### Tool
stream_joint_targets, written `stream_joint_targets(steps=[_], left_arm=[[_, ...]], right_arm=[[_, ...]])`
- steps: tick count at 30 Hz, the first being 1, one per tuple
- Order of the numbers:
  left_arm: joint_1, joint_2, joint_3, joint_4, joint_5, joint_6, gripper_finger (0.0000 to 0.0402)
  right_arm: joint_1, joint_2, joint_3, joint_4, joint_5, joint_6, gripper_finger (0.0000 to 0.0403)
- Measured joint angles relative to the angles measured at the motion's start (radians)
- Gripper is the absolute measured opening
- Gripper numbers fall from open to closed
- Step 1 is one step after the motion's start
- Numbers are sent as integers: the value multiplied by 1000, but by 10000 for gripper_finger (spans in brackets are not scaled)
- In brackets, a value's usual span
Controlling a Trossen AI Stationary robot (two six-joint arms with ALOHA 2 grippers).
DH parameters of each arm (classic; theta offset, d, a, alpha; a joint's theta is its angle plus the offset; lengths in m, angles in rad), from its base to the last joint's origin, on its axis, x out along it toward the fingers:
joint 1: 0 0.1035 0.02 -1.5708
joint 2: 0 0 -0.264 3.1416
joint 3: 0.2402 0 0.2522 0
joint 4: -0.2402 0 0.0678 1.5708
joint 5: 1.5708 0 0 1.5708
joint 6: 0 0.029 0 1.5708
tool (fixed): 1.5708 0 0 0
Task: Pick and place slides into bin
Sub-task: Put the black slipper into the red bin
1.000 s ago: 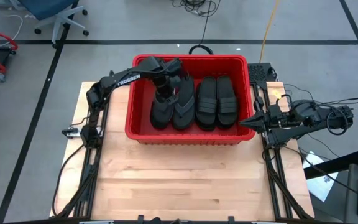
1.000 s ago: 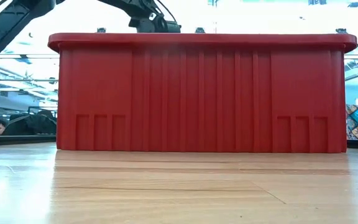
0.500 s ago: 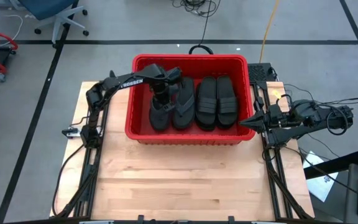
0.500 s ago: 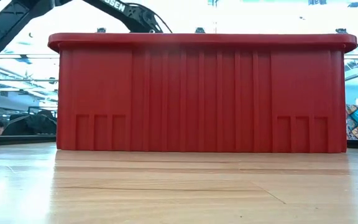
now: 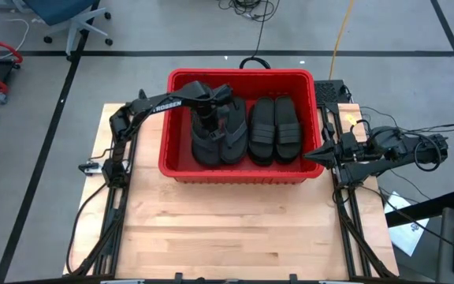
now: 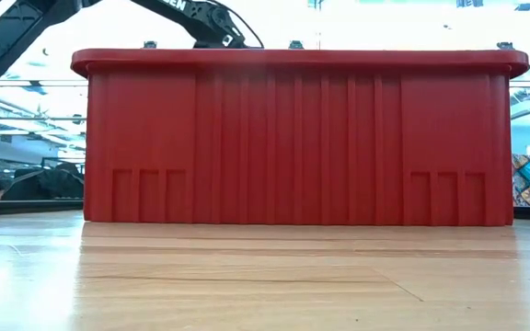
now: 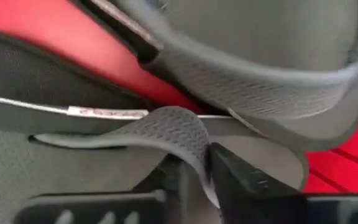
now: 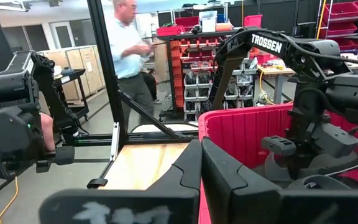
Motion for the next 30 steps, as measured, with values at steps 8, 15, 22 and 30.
stream_joint_targets(steps=[8,15,22,30], left_arm=[[-7,-27,5,-30,-96,2,151],[-8,-37,5,-43,-136,58,196],[-18,-37,5,7,-98,83,197],[-80,-37,5,-18,-75,230,138]], right_arm=[[0,0,0,0,0,0,0],[0,0,0,0,0,0,0],[0,0,0,-1,0,0,0],[0,0,0,-1,0,0,0]])
